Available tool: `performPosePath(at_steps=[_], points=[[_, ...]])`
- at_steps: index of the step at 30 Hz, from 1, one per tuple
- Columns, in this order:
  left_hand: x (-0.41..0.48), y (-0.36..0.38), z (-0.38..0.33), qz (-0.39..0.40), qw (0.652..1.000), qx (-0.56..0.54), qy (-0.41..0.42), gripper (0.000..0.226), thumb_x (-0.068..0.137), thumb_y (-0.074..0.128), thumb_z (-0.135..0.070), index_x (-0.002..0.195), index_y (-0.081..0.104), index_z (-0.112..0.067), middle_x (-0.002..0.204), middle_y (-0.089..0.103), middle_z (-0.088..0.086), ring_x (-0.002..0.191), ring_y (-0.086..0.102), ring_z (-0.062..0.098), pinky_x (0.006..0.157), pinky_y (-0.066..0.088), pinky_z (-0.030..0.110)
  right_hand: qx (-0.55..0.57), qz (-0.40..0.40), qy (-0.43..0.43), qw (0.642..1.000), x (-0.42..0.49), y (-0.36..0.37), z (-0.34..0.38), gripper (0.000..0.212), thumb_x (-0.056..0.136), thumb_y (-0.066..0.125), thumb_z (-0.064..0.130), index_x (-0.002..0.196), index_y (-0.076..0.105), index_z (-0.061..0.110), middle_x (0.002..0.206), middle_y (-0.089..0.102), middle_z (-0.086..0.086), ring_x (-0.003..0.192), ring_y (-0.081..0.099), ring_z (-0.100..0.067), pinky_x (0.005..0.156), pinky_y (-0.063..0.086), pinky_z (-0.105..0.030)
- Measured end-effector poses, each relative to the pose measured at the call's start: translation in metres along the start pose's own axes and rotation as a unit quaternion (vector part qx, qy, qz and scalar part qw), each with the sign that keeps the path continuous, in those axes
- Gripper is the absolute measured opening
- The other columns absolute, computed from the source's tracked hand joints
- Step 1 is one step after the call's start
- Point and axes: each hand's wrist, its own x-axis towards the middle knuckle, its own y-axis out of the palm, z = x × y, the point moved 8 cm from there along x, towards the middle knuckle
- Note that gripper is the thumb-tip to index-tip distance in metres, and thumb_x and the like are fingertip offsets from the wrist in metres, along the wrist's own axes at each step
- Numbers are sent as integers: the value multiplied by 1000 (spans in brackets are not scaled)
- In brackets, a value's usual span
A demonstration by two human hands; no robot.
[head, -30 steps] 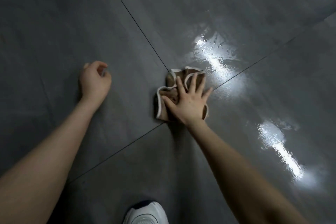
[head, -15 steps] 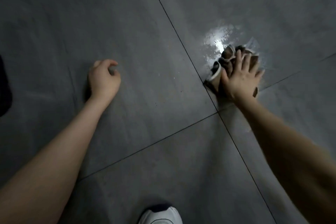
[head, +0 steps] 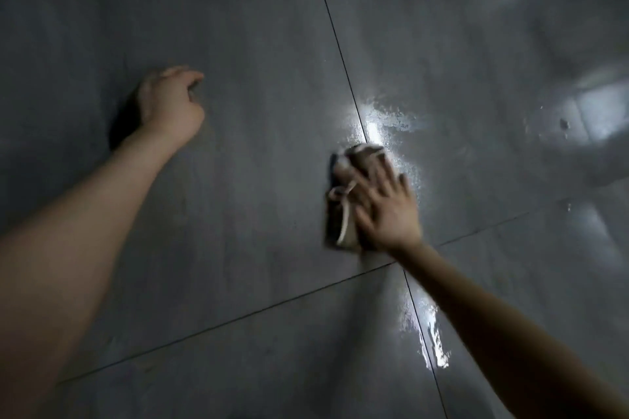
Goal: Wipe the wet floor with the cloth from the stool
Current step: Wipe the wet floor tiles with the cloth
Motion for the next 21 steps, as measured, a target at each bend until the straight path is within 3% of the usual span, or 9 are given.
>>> performPosePath(at_steps=[3, 5, 7, 9, 12, 14, 16, 18, 21], points=[[10, -2, 1, 12, 1000, -4, 10, 54, 79, 43, 6, 131, 48, -6, 138, 49, 20, 126, 45, 38, 107, 34, 36, 24, 24, 296, 955, 55, -18, -69, 63, 92, 23, 61, 150, 13, 38, 161, 4, -13, 146, -2, -38, 115, 6, -60], [14, -11, 2, -10, 999, -24, -21, 57, 78, 41, 6, 133, 46, -10, 132, 53, 23, 119, 49, 41, 102, 38, 38, 50, 29, 336, 940, 107, -25, -47, 64, 94, 25, 61, 150, 5, 41, 160, 0, -16, 144, -6, -44, 113, 1, -63], [18, -22, 5, -41, 996, -51, -57, 57, 79, 38, 6, 131, 47, -13, 131, 52, 21, 117, 50, 40, 101, 38, 38, 35, 37, 246, 968, 156, -24, 15, 65, 93, 27, 63, 150, 4, 42, 160, 2, -16, 144, -8, -45, 112, 2, -65], [25, -33, 7, -75, 993, -69, -64, 57, 75, 37, 7, 127, 50, -13, 129, 52, 23, 116, 50, 40, 100, 38, 39, -14, 33, 94, 995, 170, -13, 103, 66, 91, 31, 64, 150, 8, 42, 160, 6, -14, 145, -7, -43, 112, 3, -66], [41, -36, -2, -90, 991, -87, -51, 58, 71, 38, 6, 123, 54, -11, 126, 55, 23, 116, 50, 39, 101, 38, 37, -21, 9, -120, 993, 108, -2, 197, 69, 87, 44, 61, 148, 22, 40, 159, 15, -14, 145, 2, -43, 110, 10, -66], [53, -32, -15, -82, 990, -102, -43, 57, 71, 37, 6, 122, 55, -12, 126, 55, 22, 117, 50, 38, 102, 38, 37, -12, 15, -212, 977, 51, 7, 198, 67, 85, 51, 58, 145, 32, 38, 158, 20, -12, 146, 8, -40, 112, 9, -65], [60, -21, -33, -63, 993, -99, -32, 53, 74, 38, 5, 121, 55, -12, 126, 55, 22, 115, 50, 39, 100, 39, 38, -31, 21, -221, 974, 14, 11, 149, 63, 86, 48, 57, 145, 33, 39, 158, 21, -8, 147, 9, -35, 113, 10, -62], [64, 2, -59, -20, 997, -73, 3, 45, 80, 41, 2, 121, 55, -10, 125, 54, 23, 114, 49, 41, 99, 36, 38, -36, 23, -108, 993, -2, 6, 70, 63, 87, 39, 59, 147, 29, 39, 158, 21, -5, 148, 8, -30, 111, 17, -63], [65, 39, -95, 46, 997, -30, 56, 36, 85, 44, -6, 120, 55, -4, 125, 54, 25, 114, 47, 42, 99, 35, 41, -4, 37, 223, 974, -19, -5, -44, 76, 82, 11, 75, 149, 17, 40, 160, 11, -8, 148, 0, -28, 114, 14, -60]])
